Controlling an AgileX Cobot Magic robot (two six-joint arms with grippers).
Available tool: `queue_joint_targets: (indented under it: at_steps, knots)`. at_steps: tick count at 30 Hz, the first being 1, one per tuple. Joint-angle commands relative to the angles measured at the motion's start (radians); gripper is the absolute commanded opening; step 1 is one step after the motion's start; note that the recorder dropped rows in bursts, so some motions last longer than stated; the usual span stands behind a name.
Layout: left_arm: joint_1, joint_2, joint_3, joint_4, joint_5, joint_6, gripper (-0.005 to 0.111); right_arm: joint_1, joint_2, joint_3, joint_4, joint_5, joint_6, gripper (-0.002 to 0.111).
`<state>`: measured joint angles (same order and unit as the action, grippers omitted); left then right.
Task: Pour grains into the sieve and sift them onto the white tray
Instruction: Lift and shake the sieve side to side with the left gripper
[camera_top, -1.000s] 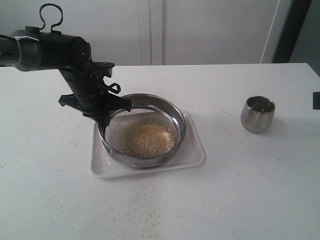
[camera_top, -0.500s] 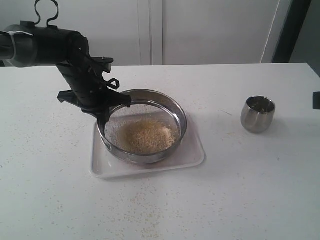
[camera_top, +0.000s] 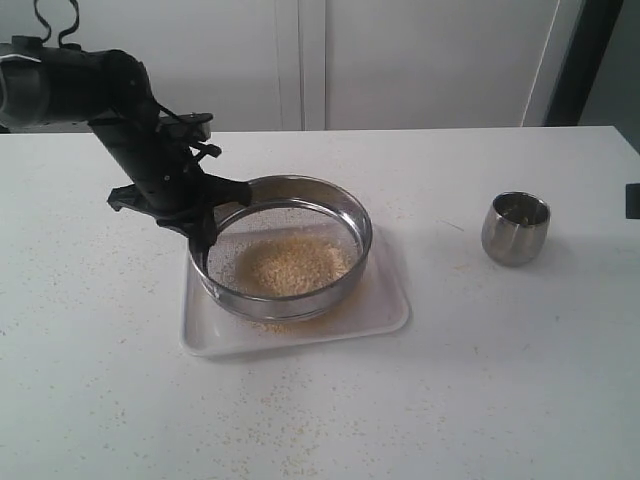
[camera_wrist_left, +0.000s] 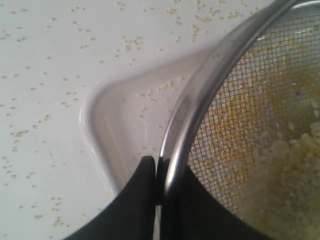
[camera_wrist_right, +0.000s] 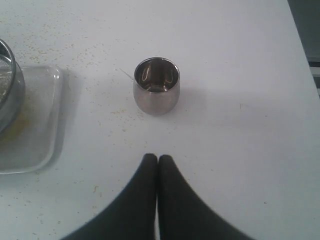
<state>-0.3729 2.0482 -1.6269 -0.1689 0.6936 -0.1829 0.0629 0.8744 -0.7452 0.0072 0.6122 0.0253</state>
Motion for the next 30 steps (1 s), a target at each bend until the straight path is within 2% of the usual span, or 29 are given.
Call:
queue_joint_targets:
  at_steps: [1,6,13,16,17,18,19,21,23,25,26,28,30]
  knots:
    - [0.052,-0.024,-0.004,-0.056,0.034,0.007,0.000,-0.003,-0.006,0.005,0.000,-0.007,-0.002,0.000]
    - [0.092,-0.024,-0.004,-0.058,0.066,0.015,0.000,-0.003,-0.006,0.005,0.000,-0.007,-0.002,0.000]
    - [0.032,-0.024,-0.004,-0.060,-0.001,0.061,0.000,-0.003,-0.006,0.005,0.000,-0.007,-0.002,0.000]
    - [0.072,-0.024,-0.004,-0.035,0.017,0.055,0.000,-0.003,-0.006,0.005,0.000,-0.007,-0.002,0.000]
    - [0.082,-0.024,-0.004,-0.079,0.029,0.008,0.000,-0.003,-0.006,0.005,0.000,-0.007,-0.002,0.000]
    - [0.074,-0.024,-0.004,-0.108,0.034,0.017,0.000,-0.003,-0.006,0.005,0.000,-0.007,-0.002,0.000]
    - [0.033,-0.024,-0.004,-0.108,0.023,0.072,0.000,-0.003,-0.006,0.005,0.000,-0.007,-0.002,0.000]
    - [0.000,-0.024,-0.004,0.001,0.010,0.068,0.000,-0.003,-0.006,0.005,0.000,-0.007,-0.002,0.000]
    - [0.050,-0.024,-0.004,0.059,0.047,-0.041,0.000,-0.003,-0.006,0.005,0.000,-0.007,-0.002,0.000]
    - [0.067,-0.024,-0.002,-0.056,0.080,-0.021,0.000,-0.003,-0.006,0.005,0.000,-0.007,-0.002,0.000]
    - [0.037,-0.024,-0.002,-0.112,0.070,0.061,0.000,-0.003,-0.006,0.005,0.000,-0.007,-0.002,0.000]
    - [0.000,-0.024,-0.002,-0.065,0.027,0.079,0.000,-0.003,-0.006,0.005,0.000,-0.007,-0.002,0.000]
    - [0.042,-0.024,-0.002,-0.003,0.036,-0.005,0.000,-0.003,-0.006,0.005,0.000,-0.007,-0.002,0.000]
